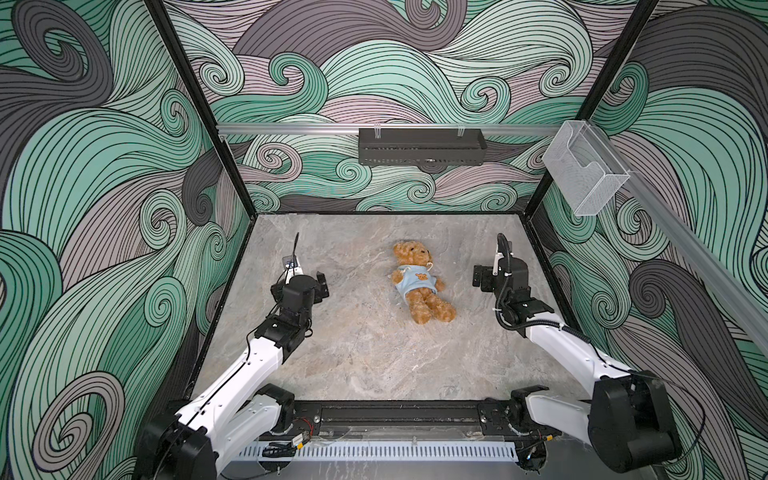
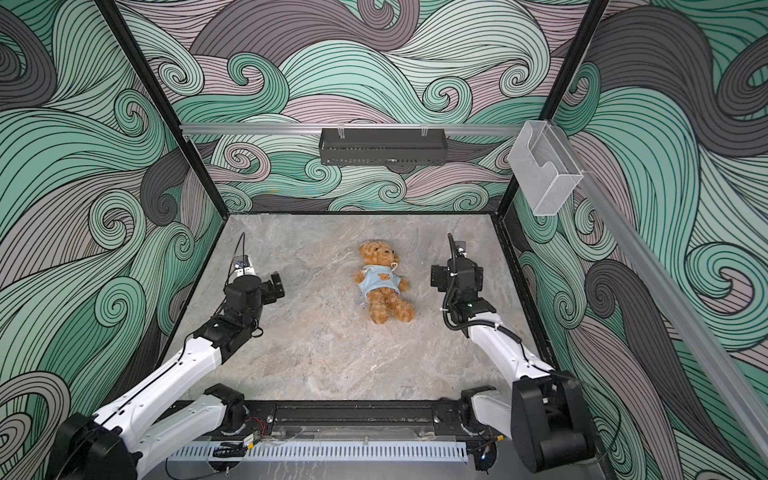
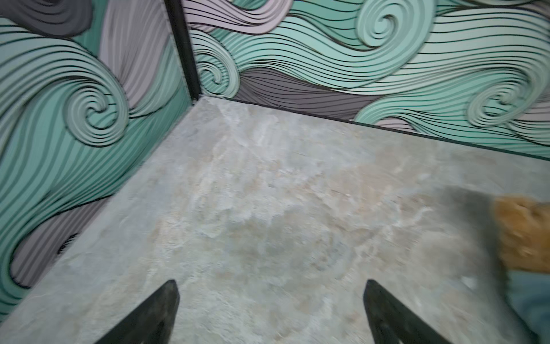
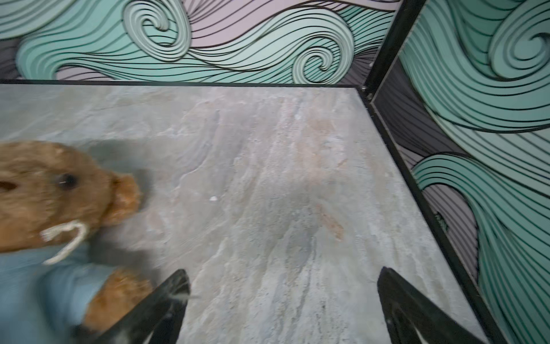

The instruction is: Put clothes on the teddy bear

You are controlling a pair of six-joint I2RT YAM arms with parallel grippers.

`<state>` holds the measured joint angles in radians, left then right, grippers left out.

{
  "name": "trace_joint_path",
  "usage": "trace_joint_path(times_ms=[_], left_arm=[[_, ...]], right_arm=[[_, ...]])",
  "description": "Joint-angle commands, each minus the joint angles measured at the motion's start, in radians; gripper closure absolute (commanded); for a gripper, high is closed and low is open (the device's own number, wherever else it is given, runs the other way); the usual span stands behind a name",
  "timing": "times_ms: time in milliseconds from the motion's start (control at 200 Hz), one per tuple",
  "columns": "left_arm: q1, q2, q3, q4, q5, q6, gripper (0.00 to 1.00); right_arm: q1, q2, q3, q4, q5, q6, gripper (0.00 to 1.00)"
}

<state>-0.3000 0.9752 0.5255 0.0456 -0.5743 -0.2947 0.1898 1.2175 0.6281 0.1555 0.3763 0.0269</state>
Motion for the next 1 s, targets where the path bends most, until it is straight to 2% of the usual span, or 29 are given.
trace_joint_path(times_ms=[0,85,165,430,585,685,780,835,880,940,990], left_arm=[[0.075,0.073,-0.001,0.129,-0.052,0.092,0.01],[0.111,0.15,-0.003,0.2,-0.035,0.169,0.02],[0.157,0.227,-0.005,0.259,0.055,0.21,0.01],[0.284,0.37,-0.089,0.539,0.293,0.239,0.01],[0.332,0.455,-0.089,0.619,0.406,0.238,0.01],[0.338,0.553,-0.097,0.717,0.467,0.271,0.02],[0.342,0.546,-0.039,0.584,0.468,0.253,0.01],[0.342,0.561,-0.054,0.643,0.47,0.263,0.02],[0.343,0.552,-0.048,0.61,0.468,0.256,0.01],[0.344,0.554,-0.05,0.622,0.468,0.258,0.01],[0.344,0.548,-0.045,0.603,0.47,0.255,0.01]], right_arm=[[-0.032,0.053,-0.023,0.121,0.114,-0.036,0.01],[-0.047,0.104,-0.065,0.233,0.077,-0.049,0.01],[-0.051,0.147,-0.097,0.321,0.028,-0.062,0.01],[-0.056,0.192,-0.205,0.555,-0.038,-0.085,0.01],[-0.057,0.28,-0.241,0.719,-0.092,-0.114,0.01],[-0.07,0.261,-0.235,0.671,-0.104,-0.097,0.01],[-0.083,0.272,-0.238,0.69,-0.137,-0.092,0.01],[-0.103,0.274,-0.234,0.676,-0.174,-0.078,0.01],[-0.121,0.292,-0.237,0.688,-0.197,-0.065,0.01],[-0.126,0.348,-0.258,0.81,-0.205,-0.068,0.01],[-0.127,0.316,-0.242,0.713,-0.207,-0.062,0.01]])
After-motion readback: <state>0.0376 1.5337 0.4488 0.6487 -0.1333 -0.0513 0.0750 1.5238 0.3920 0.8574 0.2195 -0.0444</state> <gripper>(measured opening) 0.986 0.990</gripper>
